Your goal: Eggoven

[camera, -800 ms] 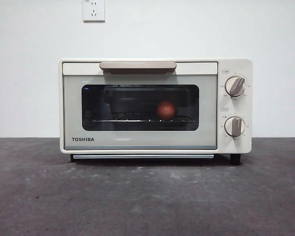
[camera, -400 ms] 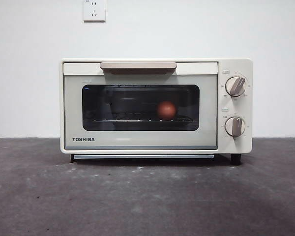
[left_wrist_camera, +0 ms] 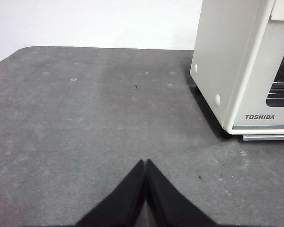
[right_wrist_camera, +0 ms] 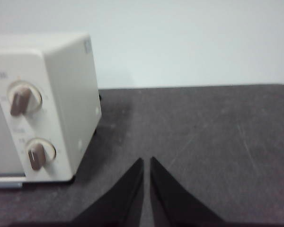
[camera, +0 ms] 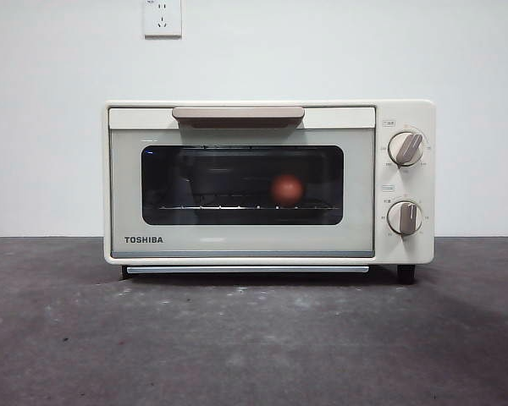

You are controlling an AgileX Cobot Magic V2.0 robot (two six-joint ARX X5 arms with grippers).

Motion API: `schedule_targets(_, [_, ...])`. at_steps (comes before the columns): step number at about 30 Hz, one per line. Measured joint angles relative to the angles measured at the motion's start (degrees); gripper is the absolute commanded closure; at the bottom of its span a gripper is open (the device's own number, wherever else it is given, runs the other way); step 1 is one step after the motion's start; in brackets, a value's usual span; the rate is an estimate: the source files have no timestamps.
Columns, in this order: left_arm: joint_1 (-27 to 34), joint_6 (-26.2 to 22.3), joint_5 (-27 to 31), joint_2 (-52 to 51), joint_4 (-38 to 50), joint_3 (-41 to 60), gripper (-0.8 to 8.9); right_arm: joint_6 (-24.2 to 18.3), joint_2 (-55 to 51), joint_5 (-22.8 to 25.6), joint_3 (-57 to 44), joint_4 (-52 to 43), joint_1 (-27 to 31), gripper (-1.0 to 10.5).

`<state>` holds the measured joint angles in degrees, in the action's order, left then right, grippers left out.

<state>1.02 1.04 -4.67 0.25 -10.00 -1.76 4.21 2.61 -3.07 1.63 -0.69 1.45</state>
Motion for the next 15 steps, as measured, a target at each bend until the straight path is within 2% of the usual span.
schedule_targets(11, [0.0,0.0,0.0,0.0,-0.02,-0.02,8.06,0.02,-2.36,0.09,-0.7,10.29,-0.02,9.4])
schedule_targets(15, [0.0,0.0,0.0,0.0,0.0,0.0,8.06,0.02,-2.32,0.09,-0.72,9.81,-0.07,9.4])
